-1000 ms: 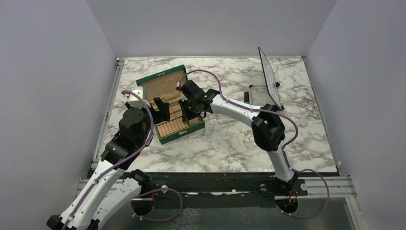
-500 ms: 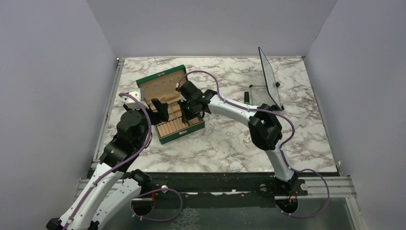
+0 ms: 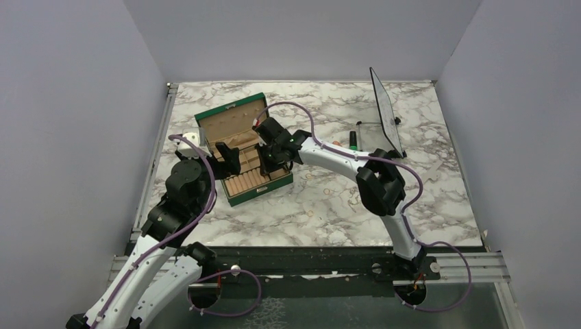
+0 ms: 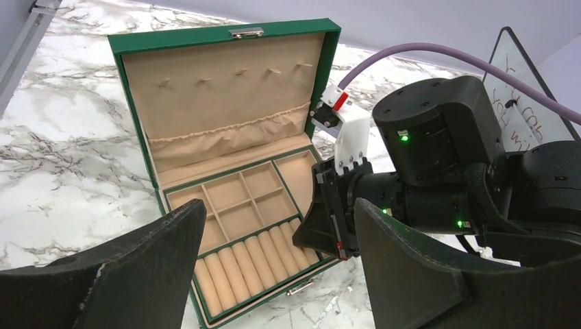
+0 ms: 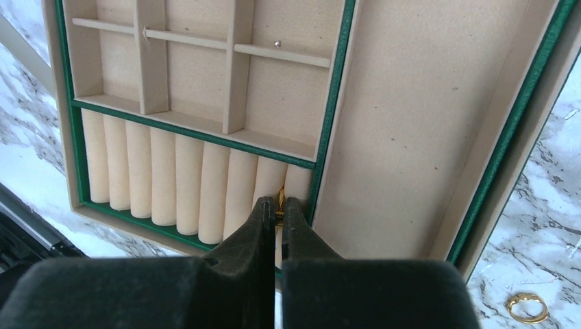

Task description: Organize the mixed jewelry

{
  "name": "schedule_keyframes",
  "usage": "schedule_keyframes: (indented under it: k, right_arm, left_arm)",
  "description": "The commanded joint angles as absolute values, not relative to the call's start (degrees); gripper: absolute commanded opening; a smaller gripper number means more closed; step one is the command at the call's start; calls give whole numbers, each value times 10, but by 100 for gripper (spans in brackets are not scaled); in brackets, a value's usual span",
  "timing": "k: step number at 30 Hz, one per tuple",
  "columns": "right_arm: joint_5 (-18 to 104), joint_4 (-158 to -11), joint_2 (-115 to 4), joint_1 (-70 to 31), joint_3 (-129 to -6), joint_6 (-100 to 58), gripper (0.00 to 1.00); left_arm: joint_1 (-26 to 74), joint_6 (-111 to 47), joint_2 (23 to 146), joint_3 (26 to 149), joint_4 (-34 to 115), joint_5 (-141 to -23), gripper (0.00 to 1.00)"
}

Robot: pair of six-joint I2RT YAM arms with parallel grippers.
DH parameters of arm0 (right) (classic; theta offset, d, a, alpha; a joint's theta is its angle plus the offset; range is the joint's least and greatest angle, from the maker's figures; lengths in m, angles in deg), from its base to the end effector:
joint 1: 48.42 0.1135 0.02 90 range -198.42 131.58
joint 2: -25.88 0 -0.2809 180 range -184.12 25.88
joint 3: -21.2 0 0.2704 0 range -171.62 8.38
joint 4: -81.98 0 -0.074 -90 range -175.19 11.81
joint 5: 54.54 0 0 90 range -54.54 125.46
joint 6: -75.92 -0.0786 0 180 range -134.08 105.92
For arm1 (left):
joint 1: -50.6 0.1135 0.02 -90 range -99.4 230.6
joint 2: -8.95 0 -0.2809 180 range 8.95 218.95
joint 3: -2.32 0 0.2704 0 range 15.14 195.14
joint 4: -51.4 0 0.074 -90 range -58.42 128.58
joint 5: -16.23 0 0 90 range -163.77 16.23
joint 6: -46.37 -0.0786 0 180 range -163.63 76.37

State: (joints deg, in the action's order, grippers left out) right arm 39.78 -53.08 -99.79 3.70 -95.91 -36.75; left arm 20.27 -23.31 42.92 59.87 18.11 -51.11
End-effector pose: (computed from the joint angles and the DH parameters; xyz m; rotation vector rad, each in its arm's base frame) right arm 0.3280 0.4313 0.1790 -0.6962 2.5211 0.6021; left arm 0.1700 -0.0644 0.3539 -0.1389 1.7313 -0.3077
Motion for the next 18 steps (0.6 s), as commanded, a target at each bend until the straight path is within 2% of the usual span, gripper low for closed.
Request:
schedule_keyframes:
  k: [1, 7, 8, 12, 14, 18]
  right_arm:
    - [387, -526, -1018, 46, -905, -380, 3]
    - [391, -555, -996, 46, -870, -389, 4]
    - [391, -560, -990, 46, -867, -389, 6]
    - [383, -583, -961, 47, -864, -389, 29]
    - [373, -594, -952, 47, -866, -389, 32]
    - [357, -596, -949, 47, -882, -390, 31]
  left_arm:
    - [206, -231, 424, 593, 190, -495, 81]
    - [206, -229, 424, 592, 190, -497, 81]
    - [206, -229, 424, 592, 191, -497, 81]
    - [206, -228, 422, 592, 190, -497, 81]
    - [206, -227, 421, 591, 190, -497, 81]
    - [206, -226, 421, 589, 190, -497, 81]
